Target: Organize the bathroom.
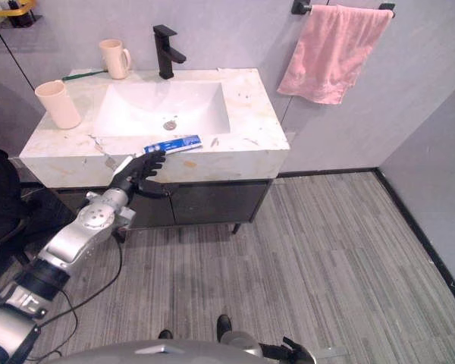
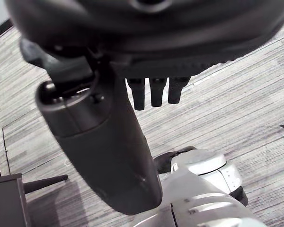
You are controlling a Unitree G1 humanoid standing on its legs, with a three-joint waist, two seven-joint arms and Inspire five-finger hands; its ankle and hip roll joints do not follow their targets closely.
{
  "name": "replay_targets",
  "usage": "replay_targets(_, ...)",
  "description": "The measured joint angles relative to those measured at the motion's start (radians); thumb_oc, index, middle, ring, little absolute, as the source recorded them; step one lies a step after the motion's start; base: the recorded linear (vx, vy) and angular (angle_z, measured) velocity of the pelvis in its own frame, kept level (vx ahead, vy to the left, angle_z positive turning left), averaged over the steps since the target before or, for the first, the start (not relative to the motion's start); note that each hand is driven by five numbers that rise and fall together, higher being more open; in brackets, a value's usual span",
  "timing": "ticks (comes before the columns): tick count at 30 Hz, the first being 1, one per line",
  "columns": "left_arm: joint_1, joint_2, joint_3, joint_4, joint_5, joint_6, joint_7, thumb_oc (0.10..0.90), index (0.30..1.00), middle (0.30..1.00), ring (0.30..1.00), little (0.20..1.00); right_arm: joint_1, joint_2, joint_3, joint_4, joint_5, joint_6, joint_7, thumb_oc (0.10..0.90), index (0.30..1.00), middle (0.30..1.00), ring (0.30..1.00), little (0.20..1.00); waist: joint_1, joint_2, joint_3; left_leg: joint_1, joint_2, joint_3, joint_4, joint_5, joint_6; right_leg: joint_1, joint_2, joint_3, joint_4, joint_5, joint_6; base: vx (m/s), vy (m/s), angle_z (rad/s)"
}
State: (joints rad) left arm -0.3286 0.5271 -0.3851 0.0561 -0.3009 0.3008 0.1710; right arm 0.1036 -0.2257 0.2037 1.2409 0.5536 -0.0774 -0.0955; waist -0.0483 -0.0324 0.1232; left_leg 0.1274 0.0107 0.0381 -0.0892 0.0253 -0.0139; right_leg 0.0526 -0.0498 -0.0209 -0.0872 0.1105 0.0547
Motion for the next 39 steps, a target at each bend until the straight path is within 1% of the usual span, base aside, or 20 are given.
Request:
replay_targets(3,0.018,0.001,0.006,-0.001,0.036,0.0,0.003,0.8,0.9,0.9,0.9,0.9,0.0,0.007,0.0,0.0,0.0,0.0,0.0,0.8,0.9,0.9,0.9,0.9,0.005,-0.007,0.005,-0.001,0.0,-0.001,0.0,0.0,0.0,-0.001,0.0,0.0,0.0,0.0,0.0,0.01,0.003,0.0)
replay_targets(7,0.018,0.002,0.007,-0.001,0.037,0.0,0.003,0.8,0.9,0.9,0.9,0.9,0.0,0.014,0.0,0.0,0.0,0.0,0.001,0.8,0.9,0.9,0.9,0.9,0.015,-0.014,0.009,-0.001,0.0,0.0,0.0,0.0,0.0,-0.001,0.0,0.0,0.001,0.0,0.0,0.0,0.0,0.0)
replay_targets(12,0.018,0.002,0.008,-0.001,0.042,0.0,0.014,0.8,0.9,0.9,0.9,0.9,0.0,0.028,-0.017,0.0,-0.001,0.0,0.002,0.8,0.9,0.9,0.9,0.9,0.016,-0.017,0.01,-0.001,-0.001,0.0,0.0,0.0,0.0,-0.002,0.0,0.0,0.001,0.0,0.0,0.02,0.008,0.0)
replay_targets(15,0.019,0.002,0.01,-0.001,0.075,-0.003,0.024,0.8,0.9,0.9,0.9,0.9,0.0,0.03,-0.017,0.0,-0.001,0.0,0.002,0.8,0.9,0.9,0.9,0.9,0.016,-0.018,0.011,-0.001,-0.001,0.002,0.0,0.0,0.0,-0.002,0.0,0.001,0.001,0.0,0.001,0.04,0.012,-0.01)
replay_targets(18,0.019,0.005,0.013,-0.001,0.075,-0.034,0.039,0.8,0.9,0.9,0.9,0.9,0.0,0.03,-0.017,0.0,-0.002,0.0,0.003,0.8,0.9,0.9,0.9,0.9,0.016,-0.022,0.014,-0.001,0.0,0.006,0.0,0.0,0.0,-0.002,0.0,0.001,0.001,0.0,0.001,0.0,0.0,0.0)
replay_targets(23,0.025,0.011,0.056,-0.035,0.086,-0.06,0.068,0.8,0.9,0.9,0.9,0.9,0.001,0.033,-0.018,0.0,-0.037,0.0,0.003,0.8,0.9,0.9,0.9,0.9,0.016,-0.033,0.02,0.001,0.0,0.009,0.0,0.0,0.0,-0.001,0.0,0.003,0.002,0.0,0.001,0.0,0.0,0.0)
replay_targets(26,0.025,0.023,0.088,-0.05,0.096,-0.063,0.097,0.8,0.9,0.9,0.9,0.9,0.002,0.033,-0.02,0.0,-0.037,0.0,0.005,0.8,0.9,0.9,0.9,0.9,0.016,-0.033,0.02,0.003,-0.001,0.01,0.0,0.0,0.0,0.001,0.0,0.003,0.003,0.0,0.001,0.0,0.0,0.0)
replay_targets(29,0.025,0.033,0.093,-0.05,0.108,-0.063,0.108,0.8,0.9,0.9,0.9,0.9,0.002,0.033,-0.021,0.0,-0.037,0.0,0.008,0.8,0.9,0.9,0.9,0.9,0.017,-0.033,0.02,0.003,-0.001,0.01,0.0,0.0,0.0,0.001,0.0,0.003,0.003,0.0,0.001,0.0,0.0,0.0)
replay_targets(32,0.025,0.033,0.094,-0.05,0.099,-0.063,0.087,0.8,0.9,0.9,0.9,0.9,0.001,0.033,-0.024,-0.001,-0.037,0.001,0.008,0.8,0.9,0.9,0.9,0.9,0.019,-0.033,0.02,0.003,-0.001,0.01,0.0,0.0,0.0,0.002,0.0,0.003,0.004,0.001,0.002,0.0,0.0,0.0)
replay_targets(36,0.026,0.033,0.093,-0.055,0.063,-0.063,0.008,0.8,0.9,0.9,0.9,0.9,0.0,0.034,-0.037,0.0,-0.038,0.001,0.008,0.8,0.9,0.9,0.9,0.9,0.018,-0.033,0.02,0.004,-0.001,0.011,0.0,0.0,0.0,0.002,0.0,0.004,0.004,0.001,0.002,-0.01,-0.007,0.0)
replay_targets(39,0.031,0.034,0.093,-0.106,0.046,-0.064,-0.029,0.8,0.9,0.9,0.9,0.9,0.0,0.034,-0.037,0.0,-0.038,0.004,0.008,0.8,0.9,0.9,0.9,0.9,0.019,-0.033,0.02,0.004,-0.001,0.011,0.0,0.0,0.0,0.002,0.0,0.004,0.004,0.001,0.002,-0.03,-0.012,0.0)
